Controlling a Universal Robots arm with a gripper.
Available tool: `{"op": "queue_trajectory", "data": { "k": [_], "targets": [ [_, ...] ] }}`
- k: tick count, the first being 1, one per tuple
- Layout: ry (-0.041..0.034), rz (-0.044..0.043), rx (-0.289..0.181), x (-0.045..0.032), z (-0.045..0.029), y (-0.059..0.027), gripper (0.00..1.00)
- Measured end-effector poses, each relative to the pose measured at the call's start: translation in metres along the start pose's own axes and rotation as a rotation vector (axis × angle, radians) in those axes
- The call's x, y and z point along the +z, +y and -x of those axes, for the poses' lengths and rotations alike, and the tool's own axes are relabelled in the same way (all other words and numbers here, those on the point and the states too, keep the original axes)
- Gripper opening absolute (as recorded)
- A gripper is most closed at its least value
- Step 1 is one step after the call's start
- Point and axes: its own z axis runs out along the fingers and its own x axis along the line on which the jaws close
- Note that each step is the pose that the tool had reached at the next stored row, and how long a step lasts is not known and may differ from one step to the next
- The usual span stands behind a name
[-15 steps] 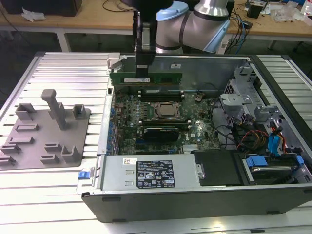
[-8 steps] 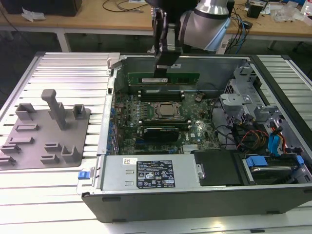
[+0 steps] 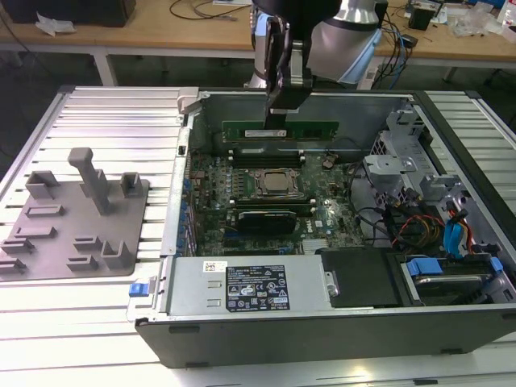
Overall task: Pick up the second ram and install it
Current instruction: 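Pick up the second ram and move it above second insertion slot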
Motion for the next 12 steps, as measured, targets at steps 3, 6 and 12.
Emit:
{"op": "queue_trajectory", "data": {
  "k": [3, 6, 12],
  "targets": [
    [0.0000, 0.0000, 0.000, 0.0043, 0.0075, -0.0012, 0.09],
    [0.0001, 0.0000, 0.000, 0.0117, 0.0158, -0.0029, 0.09],
    [0.0000, 0.0000, 0.000, 0.0238, 0.0236, -0.0050, 0.09]
  ]
}}
